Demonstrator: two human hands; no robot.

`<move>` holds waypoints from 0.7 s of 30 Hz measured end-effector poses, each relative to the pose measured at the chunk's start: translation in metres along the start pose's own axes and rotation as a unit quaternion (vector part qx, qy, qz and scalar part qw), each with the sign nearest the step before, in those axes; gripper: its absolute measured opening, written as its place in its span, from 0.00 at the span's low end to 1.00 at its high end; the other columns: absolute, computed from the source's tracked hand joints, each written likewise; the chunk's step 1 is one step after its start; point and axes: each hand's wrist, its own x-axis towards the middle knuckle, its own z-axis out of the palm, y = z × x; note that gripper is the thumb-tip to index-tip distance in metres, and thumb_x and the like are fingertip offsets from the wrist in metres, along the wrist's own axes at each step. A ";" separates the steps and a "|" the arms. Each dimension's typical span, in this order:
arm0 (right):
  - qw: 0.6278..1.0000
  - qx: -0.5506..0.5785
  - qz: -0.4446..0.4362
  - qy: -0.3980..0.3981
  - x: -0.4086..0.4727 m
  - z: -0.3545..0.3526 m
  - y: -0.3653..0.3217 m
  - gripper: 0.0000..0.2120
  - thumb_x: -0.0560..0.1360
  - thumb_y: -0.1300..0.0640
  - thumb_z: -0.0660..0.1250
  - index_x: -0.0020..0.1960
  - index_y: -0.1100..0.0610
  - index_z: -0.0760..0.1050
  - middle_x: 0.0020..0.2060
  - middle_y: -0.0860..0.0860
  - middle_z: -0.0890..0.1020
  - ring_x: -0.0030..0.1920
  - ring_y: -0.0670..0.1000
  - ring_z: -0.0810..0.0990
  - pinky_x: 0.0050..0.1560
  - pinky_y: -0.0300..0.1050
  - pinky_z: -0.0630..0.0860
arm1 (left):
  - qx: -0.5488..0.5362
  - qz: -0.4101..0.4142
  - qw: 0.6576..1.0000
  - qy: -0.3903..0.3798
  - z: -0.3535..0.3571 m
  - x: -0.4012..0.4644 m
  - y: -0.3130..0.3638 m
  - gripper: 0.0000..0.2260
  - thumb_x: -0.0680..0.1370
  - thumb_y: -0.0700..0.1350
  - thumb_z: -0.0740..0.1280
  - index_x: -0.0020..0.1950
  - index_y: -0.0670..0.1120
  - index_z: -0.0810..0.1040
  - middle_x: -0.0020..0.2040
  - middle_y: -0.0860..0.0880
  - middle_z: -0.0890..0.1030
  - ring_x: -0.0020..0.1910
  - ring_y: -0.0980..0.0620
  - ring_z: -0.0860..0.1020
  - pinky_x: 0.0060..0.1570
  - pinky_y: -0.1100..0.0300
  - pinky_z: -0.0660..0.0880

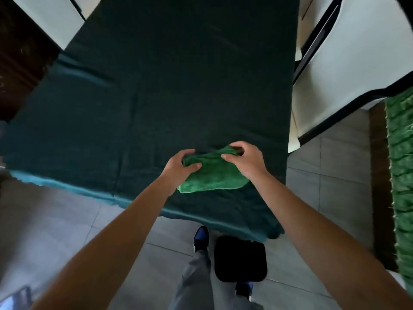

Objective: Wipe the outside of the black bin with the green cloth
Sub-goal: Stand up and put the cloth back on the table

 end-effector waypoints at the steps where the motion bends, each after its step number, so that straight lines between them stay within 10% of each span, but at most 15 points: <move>1: 1.000 -0.009 0.002 0.014 0.008 0.007 0.006 0.22 0.71 0.46 0.79 0.63 0.51 0.80 0.52 0.43 0.81 0.55 0.46 0.81 0.54 0.42 0.78 | 0.029 -0.004 1.000 0.006 0.000 0.009 -0.004 0.23 0.76 0.47 0.75 0.70 0.55 0.75 0.62 0.52 0.78 0.56 0.50 0.78 0.54 0.53 0.79; 5: 0.996 -0.040 -0.011 0.076 0.026 0.027 0.025 0.26 0.73 0.48 0.77 0.69 0.49 0.75 0.50 0.43 0.83 0.47 0.46 0.82 0.56 0.51 0.81 | 0.130 0.007 0.991 0.043 -0.001 0.031 -0.018 0.19 0.77 0.51 0.73 0.67 0.56 0.75 0.52 0.48 0.81 0.48 0.44 0.82 0.44 0.50 0.81; 10: 0.942 -0.211 -0.168 0.199 0.017 0.037 0.029 0.24 0.79 0.50 0.68 0.74 0.53 0.71 0.70 0.53 0.76 0.69 0.57 0.75 0.67 0.57 0.74 | 0.339 0.154 0.919 0.130 -0.002 0.040 -0.042 0.26 0.77 0.51 0.71 0.74 0.50 0.70 0.70 0.47 0.73 0.67 0.43 0.71 0.65 0.47 0.71; 15: 0.872 -0.394 -0.282 0.061 -0.015 0.063 0.042 0.27 0.84 0.45 0.57 0.78 0.58 0.68 0.81 0.57 0.62 0.82 0.60 0.57 0.79 0.64 0.57 | 0.470 0.284 0.834 0.061 0.010 0.030 -0.061 0.27 0.83 0.55 0.58 0.80 0.45 0.62 0.82 0.49 0.57 0.82 0.43 0.49 0.78 0.40 0.53; 21: 0.840 -0.492 -0.226 -0.022 -0.002 0.051 0.068 0.31 0.85 0.39 0.49 0.81 0.56 0.63 0.83 0.55 0.58 0.83 0.59 0.54 0.79 0.66 0.54 | 0.572 0.198 0.796 -0.013 0.014 0.023 -0.084 0.31 0.84 0.63 0.44 0.83 0.48 0.48 0.83 0.53 0.45 0.82 0.45 0.43 0.78 0.37 0.49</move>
